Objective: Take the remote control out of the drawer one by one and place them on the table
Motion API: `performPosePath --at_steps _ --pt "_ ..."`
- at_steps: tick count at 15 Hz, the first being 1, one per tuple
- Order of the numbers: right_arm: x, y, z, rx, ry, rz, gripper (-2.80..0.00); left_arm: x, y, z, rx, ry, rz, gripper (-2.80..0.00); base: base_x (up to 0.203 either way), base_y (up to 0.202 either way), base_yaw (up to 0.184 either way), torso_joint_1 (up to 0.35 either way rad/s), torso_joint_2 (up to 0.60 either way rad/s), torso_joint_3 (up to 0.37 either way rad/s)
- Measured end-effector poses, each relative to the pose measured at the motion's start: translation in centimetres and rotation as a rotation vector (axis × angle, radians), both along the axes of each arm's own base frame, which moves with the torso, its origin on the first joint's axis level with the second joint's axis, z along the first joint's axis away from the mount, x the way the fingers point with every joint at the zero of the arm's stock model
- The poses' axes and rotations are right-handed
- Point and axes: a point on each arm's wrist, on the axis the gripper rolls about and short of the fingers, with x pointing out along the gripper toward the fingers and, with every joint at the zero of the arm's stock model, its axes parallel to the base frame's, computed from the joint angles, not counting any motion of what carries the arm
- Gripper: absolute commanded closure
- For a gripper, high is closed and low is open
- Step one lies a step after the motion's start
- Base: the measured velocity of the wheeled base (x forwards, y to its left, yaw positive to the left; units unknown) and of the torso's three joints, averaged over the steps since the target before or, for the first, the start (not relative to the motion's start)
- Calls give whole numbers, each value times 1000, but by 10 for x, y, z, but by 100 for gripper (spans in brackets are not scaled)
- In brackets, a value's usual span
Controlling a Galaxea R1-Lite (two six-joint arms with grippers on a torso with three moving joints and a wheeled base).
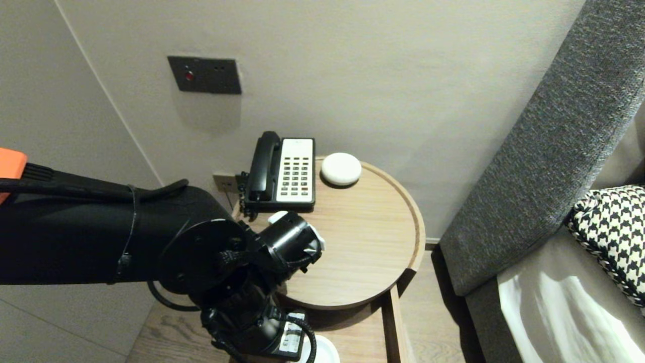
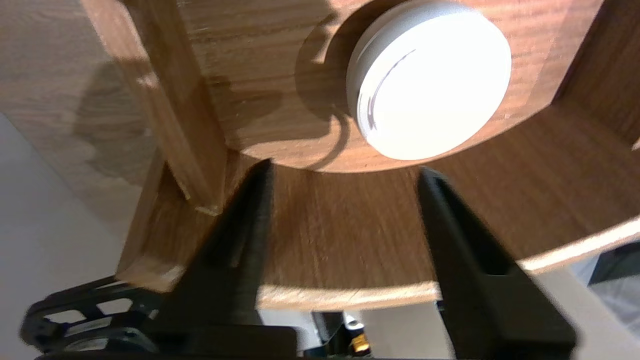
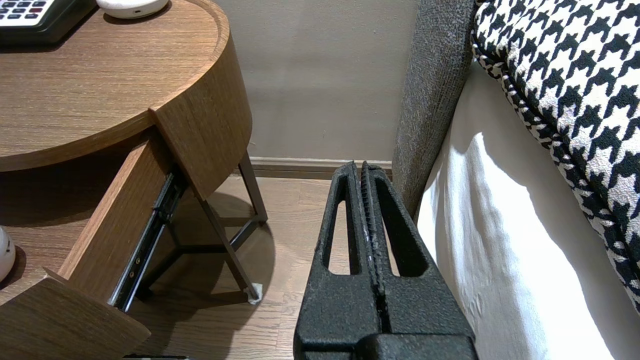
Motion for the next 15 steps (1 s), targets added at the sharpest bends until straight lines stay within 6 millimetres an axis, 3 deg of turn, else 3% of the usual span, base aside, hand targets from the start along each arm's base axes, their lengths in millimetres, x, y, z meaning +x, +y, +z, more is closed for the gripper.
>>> performPosePath --at_steps 7,15 --pt "0 0 0 0 0 1 0 9 -12 5 -35 -25 56 -280 0 0 0 0 0 0" --pt "0 0 0 0 0 1 0 -4 -47 -5 15 -2 17 -280 0 0 0 0 0 0"
